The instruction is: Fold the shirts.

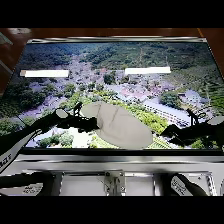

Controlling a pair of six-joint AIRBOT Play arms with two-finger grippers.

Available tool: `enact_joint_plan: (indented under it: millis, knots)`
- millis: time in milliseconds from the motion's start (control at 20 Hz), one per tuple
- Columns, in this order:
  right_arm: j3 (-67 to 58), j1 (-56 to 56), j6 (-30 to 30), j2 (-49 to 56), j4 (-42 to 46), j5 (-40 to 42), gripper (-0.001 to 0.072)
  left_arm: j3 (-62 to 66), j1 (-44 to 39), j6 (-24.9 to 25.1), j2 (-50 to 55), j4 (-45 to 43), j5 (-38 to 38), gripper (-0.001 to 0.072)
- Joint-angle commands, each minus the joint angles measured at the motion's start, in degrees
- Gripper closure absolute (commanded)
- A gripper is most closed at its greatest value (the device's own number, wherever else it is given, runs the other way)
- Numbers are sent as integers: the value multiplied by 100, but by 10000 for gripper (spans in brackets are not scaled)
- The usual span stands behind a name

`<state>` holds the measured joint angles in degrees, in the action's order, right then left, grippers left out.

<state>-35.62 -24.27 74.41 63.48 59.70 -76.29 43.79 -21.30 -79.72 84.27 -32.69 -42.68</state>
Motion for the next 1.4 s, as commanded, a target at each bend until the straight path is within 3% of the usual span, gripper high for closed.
enact_joint_plan:
  millis: [0,300,350,400,450,700,850,1050,1200,1350]
  knots:
    - [470,605,-227,4,-426,872,38,109,-109,203,7,275,17,671]
    - [503,2081,2,636,-774,1878,40,321,-109,435,-273,271,-238,672]
    - [490,2201,2,789,-850,1897,184,343,-109,485,-334,273,-238,672]
    - [466,2267,26,850,-881,1882,505,372,-109,616,-428,271,-236,672]
    - [428,2271,105,820,-975,1808,646,407,-109,667,-557,271,-236,672]
    - [-1073,2253,-660,-496,-1016,876,651,1401,-50,905,-2004,-195,-232,674]
    - [-2798,2256,-625,-1631,-986,1327,651,2699,201,903,-2992,-396,-55,673]
    - [-5104,2256,-76,-2201,-994,1770,652,4162,271,905,-3869,-398,951,673]
    - [-6153,2256,398,-2199,-1038,1740,651,4686,269,898,-4063,-393,715,673]
    - [-6546,2253,933,-2199,-1029,1263,652,4743,271,898,-4118,-732,-72,673]
